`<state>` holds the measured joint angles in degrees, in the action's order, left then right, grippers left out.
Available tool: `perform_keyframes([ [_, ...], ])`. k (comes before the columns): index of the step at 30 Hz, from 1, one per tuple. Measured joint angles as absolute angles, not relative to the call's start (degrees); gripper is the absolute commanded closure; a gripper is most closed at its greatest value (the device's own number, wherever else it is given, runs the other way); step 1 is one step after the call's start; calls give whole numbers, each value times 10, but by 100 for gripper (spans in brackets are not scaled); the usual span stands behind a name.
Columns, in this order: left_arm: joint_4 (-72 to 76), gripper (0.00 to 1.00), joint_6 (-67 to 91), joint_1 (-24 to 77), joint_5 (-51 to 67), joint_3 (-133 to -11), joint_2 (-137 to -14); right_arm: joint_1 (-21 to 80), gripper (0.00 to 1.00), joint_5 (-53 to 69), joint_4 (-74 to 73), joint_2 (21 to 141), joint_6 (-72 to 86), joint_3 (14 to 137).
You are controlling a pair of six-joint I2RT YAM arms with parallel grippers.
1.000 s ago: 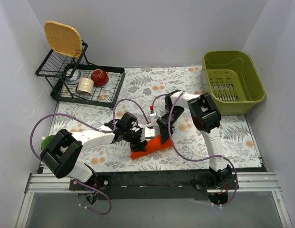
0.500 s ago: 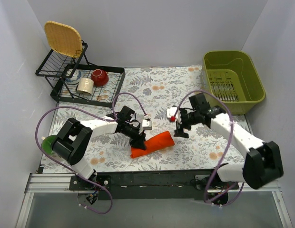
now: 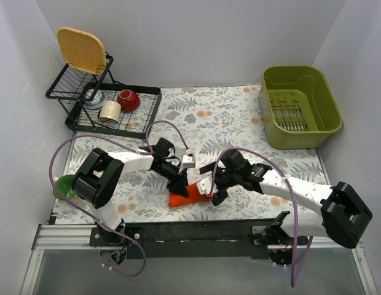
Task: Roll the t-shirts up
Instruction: Roll the T-shirt to the center of the board, then pick up the T-shirt at the corner of the board.
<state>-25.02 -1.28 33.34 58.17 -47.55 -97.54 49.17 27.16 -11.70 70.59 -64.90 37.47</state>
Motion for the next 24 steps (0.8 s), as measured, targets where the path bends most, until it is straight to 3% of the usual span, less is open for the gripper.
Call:
perform_keyframes([
  [21, -265, 64, 3, 319, 612, -486, -1000, 538, 2, 279, -16, 814, -612, 358],
  [24, -269, 64, 3, 319, 612, -489, -1001, 538, 9, 283, 7, 837, -601, 365],
])
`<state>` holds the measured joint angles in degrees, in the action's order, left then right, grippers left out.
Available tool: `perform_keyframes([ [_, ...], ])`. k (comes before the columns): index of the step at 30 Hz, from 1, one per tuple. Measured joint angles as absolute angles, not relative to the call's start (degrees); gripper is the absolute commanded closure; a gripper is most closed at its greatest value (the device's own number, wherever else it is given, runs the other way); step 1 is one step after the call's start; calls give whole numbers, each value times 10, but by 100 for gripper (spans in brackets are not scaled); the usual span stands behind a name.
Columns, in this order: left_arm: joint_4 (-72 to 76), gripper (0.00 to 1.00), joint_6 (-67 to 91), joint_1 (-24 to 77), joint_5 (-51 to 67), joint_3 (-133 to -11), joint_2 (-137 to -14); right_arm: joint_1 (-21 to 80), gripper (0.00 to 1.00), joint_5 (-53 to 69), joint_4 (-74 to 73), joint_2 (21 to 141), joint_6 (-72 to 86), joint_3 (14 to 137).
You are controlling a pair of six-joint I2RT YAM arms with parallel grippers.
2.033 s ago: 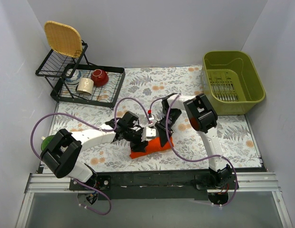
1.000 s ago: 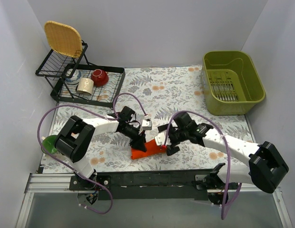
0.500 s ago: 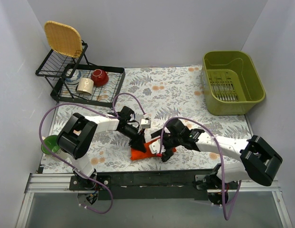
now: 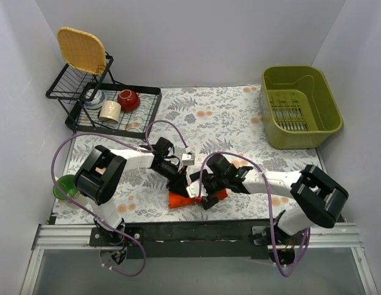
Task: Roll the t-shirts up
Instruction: Pick up the T-shirt at the corner of the board, then place the T-shirt in the bin.
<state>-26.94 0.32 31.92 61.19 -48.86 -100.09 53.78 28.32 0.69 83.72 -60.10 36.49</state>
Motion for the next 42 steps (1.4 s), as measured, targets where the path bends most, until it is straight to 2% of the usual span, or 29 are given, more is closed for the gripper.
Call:
perform_keyframes([
  [3, -270, 64, 4, 319, 611, -489, -1001, 540, 34, 286, 18, 864, -594, 383],
  [4, -271, 63, 4, 319, 610, -489, -1001, 540, 50, 288, 15, 872, -592, 390],
  [9, -282, 57, 12, 316, 602, -491, -1000, 540, 66, 302, -47, 917, -608, 445],
  [10, -283, 57, 18, 314, 597, -491, -999, 540, 76, 303, -65, 926, -613, 460],
  [13, -300, 54, 34, 302, 571, -501, -997, 540, 88, 308, -111, 949, -632, 498],
  [18, -377, 51, 50, 250, 511, -601, -995, 531, 93, 301, -188, 987, -639, 569],
  [19, -385, 50, 50, 231, 496, -631, -993, 522, 96, 299, -206, 992, -632, 587],
  [25, -339, 38, 66, 114, 394, -773, -927, 434, 99, 296, -333, 1008, -570, 704],
  [26, -324, 36, 74, 101, 373, -782, -906, 406, 99, 290, -356, 1018, -555, 754],
  [32, -268, 34, 131, 103, 317, -787, -829, 276, 99, 264, -358, 1038, -461, 883],
  [42, -269, 34, 178, 106, 320, -777, -836, 108, 99, 129, -242, 1077, -276, 1011],
])
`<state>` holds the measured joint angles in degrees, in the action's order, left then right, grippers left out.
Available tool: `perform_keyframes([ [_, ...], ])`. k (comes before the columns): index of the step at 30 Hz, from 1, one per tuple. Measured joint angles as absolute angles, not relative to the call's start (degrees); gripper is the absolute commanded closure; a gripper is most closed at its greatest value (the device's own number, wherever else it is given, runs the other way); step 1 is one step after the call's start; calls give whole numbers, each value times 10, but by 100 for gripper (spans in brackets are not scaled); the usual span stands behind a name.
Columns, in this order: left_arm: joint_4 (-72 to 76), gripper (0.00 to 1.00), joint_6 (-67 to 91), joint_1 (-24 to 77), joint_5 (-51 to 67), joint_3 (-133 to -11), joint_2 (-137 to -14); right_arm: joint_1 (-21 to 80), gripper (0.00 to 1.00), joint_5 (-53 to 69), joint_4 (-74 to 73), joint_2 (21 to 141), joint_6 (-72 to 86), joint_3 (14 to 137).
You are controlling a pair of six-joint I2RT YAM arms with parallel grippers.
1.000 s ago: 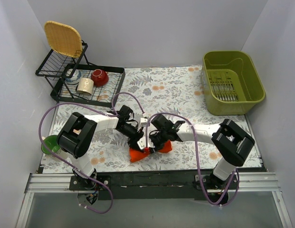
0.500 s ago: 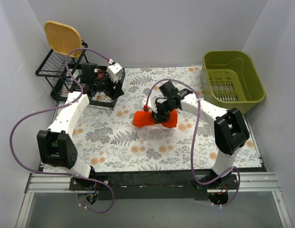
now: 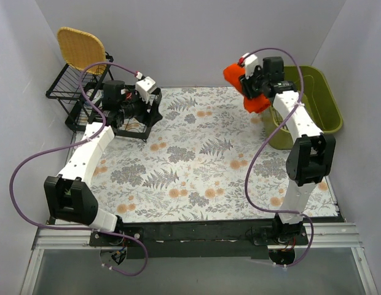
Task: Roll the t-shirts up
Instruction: Place the T-shirt in the bin.
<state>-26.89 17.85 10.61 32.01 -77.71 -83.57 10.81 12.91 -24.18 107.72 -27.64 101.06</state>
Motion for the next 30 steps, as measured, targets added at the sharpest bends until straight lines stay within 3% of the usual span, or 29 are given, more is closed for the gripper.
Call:
perform_keyframes([
  [12, -269, 33, 162, 107, 286, -806, -917, -51, 99, 68, -171, 1120, -199, 1060],
  [20, -269, 33, 159, 130, 282, -809, -937, -48, 99, 58, -126, 1120, -214, 1044],
  [30, -269, 34, 165, 157, 291, -811, -986, -24, 99, 136, -79, 1107, -395, 932],
])
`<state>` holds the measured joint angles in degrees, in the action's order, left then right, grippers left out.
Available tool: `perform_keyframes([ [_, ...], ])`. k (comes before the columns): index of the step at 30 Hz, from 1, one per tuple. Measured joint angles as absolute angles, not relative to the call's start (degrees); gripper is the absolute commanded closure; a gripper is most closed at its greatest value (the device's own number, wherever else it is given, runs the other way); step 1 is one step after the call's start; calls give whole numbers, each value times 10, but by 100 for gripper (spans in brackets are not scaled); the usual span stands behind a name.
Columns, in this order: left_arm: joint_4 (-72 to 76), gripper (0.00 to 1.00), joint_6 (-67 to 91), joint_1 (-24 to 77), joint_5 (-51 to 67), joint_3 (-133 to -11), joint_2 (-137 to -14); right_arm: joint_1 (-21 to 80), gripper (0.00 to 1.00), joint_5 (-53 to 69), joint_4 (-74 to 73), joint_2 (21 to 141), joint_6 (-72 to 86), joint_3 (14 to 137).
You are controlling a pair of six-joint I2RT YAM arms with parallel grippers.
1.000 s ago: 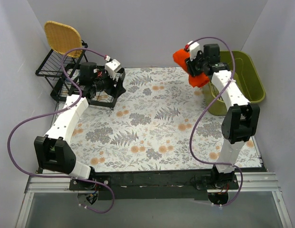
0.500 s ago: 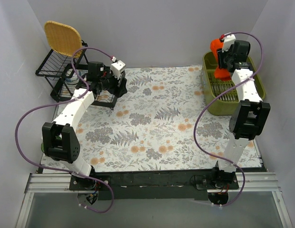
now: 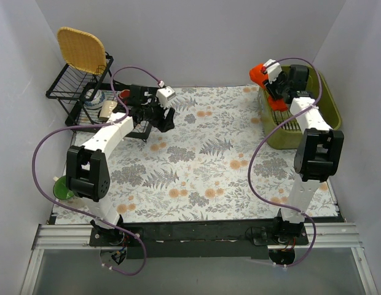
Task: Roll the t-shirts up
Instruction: Place the T-shirt in the bin.
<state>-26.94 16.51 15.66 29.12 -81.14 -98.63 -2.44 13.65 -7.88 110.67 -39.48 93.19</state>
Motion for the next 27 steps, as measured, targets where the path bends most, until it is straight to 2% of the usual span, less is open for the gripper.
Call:
perform_keyframes([
  [12, -270, 34, 162, 171, 284, -812, -1007, -81, 99, 132, -54, 1202, -470, 1036],
  [19, -280, 36, 153, 186, 282, -808, -1020, -100, 99, 173, -57, 1238, -584, 1038],
  [27, -301, 37, 138, 186, 283, -781, -1024, -123, 99, 234, -103, 1296, -730, 1106],
])
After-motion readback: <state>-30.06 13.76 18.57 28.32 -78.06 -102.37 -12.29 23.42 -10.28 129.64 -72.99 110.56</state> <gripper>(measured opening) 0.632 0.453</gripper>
